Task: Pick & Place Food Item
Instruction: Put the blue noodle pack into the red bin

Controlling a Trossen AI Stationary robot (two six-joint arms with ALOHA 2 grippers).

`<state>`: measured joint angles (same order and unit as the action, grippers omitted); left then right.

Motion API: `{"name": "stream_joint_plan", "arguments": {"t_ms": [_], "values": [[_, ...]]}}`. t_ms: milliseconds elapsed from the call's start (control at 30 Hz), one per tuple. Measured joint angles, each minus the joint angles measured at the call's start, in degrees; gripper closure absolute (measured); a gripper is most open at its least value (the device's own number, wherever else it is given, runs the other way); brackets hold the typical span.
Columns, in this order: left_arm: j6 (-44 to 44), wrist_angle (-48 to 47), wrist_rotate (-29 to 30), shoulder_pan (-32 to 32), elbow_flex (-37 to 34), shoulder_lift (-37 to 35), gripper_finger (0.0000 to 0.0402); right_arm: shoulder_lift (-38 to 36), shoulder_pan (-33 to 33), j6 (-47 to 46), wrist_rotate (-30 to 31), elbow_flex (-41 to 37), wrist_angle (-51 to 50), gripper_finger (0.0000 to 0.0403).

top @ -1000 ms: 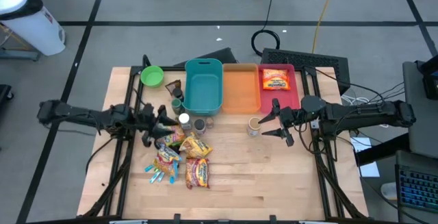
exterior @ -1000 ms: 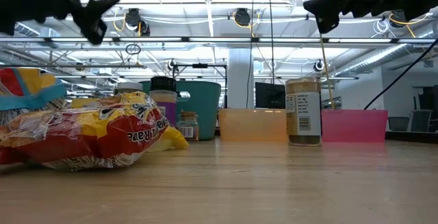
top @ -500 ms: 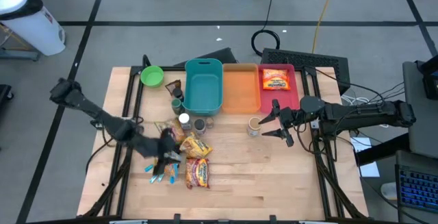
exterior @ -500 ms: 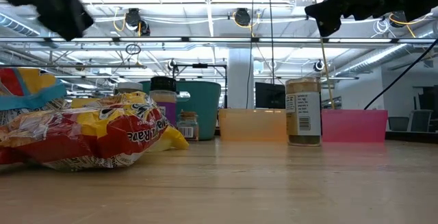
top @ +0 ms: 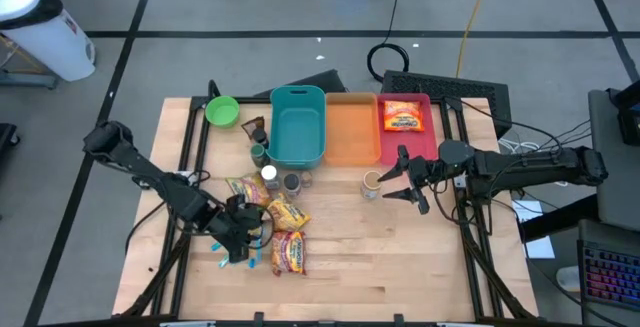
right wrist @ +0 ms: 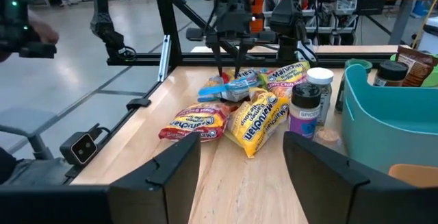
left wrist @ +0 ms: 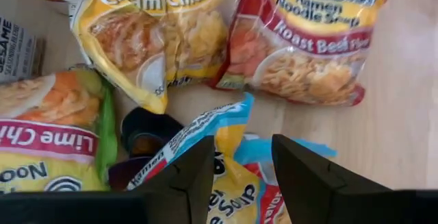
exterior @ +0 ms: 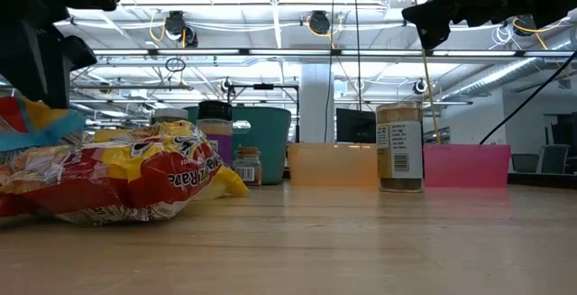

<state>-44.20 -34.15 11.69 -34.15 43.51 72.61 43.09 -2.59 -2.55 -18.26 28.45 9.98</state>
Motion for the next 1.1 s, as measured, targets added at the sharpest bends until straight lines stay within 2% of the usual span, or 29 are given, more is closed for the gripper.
{"name": "stream_joint_plan", "arguments": {"t_ms": [167,400,600,700,800,933,1100], "values": [[-5.05,3.66,-0.56,0.00,0.00,-0.02,0.0250,0.00,1.49,0.60,-0.04,0.00,0.20,0.0202],[-1.25,2.61,-0.22,0.94,0.00,-0.02,0.0244,0.00,3.44,1.69,-0.04,0.00,0.76,0.0202],[-4.60,-3.40,0.20,1.99,0.00,0.03,0.0198,0.00,4.61,1.70,-0.04,0.00,0.72,0.0202],[-3.94,-3.22,-0.90,1.78,0.00,0.56,0.0175,0.00,5.04,1.70,-0.01,0.00,0.73,0.0202],[-2.25,-2.69,-1.19,1.37,0.00,1.41,0.0169,0.00,5.14,1.72,0.00,0.00,0.68,0.0202],[-1.73,-2.69,-1.22,1.01,0.00,2.46,0.0190,0.00,5.14,1.70,0.02,0.00,0.48,0.0202],[-1.10,-1.63,-3.12,1.01,0.00,2.96,0.0262,-0.02,5.14,1.70,0.04,0.00,0.50,0.0202]]}}
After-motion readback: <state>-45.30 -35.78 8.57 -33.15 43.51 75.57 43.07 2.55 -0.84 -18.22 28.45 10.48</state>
